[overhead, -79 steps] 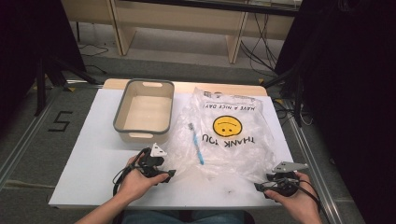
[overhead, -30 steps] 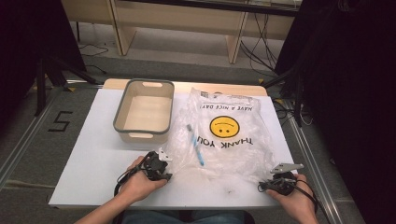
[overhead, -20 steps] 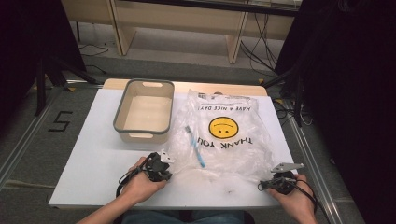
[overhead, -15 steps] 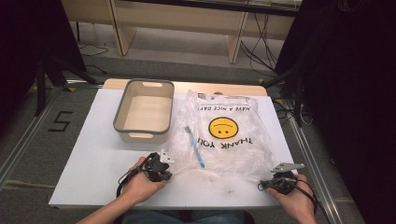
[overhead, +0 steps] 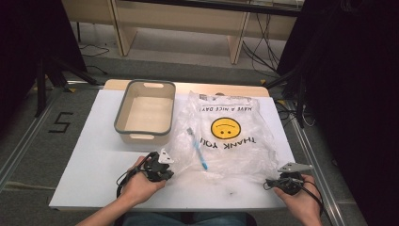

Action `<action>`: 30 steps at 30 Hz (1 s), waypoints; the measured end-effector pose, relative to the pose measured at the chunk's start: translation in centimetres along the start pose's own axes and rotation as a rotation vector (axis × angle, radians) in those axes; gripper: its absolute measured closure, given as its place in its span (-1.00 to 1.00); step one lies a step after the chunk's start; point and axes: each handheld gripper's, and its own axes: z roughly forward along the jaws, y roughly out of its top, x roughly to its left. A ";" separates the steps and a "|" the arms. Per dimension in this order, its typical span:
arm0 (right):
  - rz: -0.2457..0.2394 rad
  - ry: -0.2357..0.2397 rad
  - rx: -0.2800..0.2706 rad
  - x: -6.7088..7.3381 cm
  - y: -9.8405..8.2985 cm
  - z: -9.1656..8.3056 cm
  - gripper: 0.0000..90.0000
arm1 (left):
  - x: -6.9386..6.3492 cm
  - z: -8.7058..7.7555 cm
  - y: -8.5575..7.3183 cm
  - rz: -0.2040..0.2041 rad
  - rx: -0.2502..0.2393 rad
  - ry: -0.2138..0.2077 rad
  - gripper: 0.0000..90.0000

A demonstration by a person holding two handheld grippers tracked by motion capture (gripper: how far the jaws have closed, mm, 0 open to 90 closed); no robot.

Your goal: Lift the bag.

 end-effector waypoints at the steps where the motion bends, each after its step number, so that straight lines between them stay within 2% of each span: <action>1: 0.005 -0.003 -0.004 0.0 0.0 -0.1 1.00 | 0.0 -0.1 0.0 0.002 -0.004 0.002 0.98; 17: 0.011 -0.067 -0.072 -0.2 0.3 -1.0 1.00 | 0.0 -1.8 0.9 0.025 -0.120 0.033 0.99; 28: 0.005 -0.106 -0.140 -0.2 0.5 -1.9 1.00 | 0.4 -3.1 1.3 0.018 -0.201 0.069 0.99; 30: 0.006 -0.113 -0.151 -0.2 0.6 -2.0 1.00 | 0.5 -3.2 1.4 0.019 -0.202 0.069 0.99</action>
